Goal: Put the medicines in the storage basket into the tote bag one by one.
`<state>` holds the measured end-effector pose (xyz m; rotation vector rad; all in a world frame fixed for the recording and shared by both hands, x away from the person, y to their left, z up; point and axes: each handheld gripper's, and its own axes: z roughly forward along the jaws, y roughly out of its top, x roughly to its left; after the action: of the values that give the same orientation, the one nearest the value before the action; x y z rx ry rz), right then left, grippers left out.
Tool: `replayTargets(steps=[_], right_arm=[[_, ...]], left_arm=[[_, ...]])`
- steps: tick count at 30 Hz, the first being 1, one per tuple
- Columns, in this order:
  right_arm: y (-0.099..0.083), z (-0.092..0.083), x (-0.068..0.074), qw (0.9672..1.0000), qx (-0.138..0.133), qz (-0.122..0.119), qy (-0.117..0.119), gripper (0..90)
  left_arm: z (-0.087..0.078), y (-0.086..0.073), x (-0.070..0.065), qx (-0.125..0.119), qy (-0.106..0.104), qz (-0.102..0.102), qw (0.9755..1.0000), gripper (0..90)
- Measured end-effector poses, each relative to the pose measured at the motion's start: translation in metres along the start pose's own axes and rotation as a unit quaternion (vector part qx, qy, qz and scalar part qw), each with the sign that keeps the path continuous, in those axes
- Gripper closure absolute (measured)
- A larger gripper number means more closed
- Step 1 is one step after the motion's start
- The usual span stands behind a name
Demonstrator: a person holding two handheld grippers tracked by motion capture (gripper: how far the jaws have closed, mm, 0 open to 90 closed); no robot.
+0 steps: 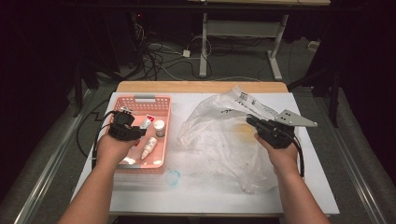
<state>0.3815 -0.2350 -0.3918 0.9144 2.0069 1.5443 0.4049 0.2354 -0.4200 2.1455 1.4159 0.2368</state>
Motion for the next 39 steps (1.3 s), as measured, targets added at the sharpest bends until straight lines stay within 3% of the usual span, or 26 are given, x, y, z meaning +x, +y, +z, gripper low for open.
replayTargets(steps=[12, 18, 22, 28, 39], right_arm=[[0.001, -0.001, 0.001, 1.0000, -0.002, -0.004, 0.000, 90.0], [0.001, -0.001, 0.001, 1.0000, -0.002, -0.004, 0.000, 90.0], [0.001, -0.001, 0.002, 1.0000, -0.002, -0.004, 0.000, 90.0], [0.001, 0.000, 0.003, 1.0000, 0.001, -0.010, 0.000, 90.0], [0.001, -0.001, 0.006, 0.9999, 0.005, -0.013, 0.000, 90.0]], left_arm=[[-0.006, -0.003, -0.014, -0.034, -0.012, 0.011, 0.9993, 69.4], [-0.014, -0.011, -0.018, -0.069, -0.025, 0.005, 0.9973, 69.4], [-0.017, -0.018, -0.021, -0.083, -0.016, 0.010, 0.9964, 69.4], [-0.021, -0.028, -0.022, -0.098, -0.021, 0.009, 0.9949, 69.4], [-0.029, -0.044, -0.032, -0.140, -0.026, 0.020, 0.9896, 69.4]])
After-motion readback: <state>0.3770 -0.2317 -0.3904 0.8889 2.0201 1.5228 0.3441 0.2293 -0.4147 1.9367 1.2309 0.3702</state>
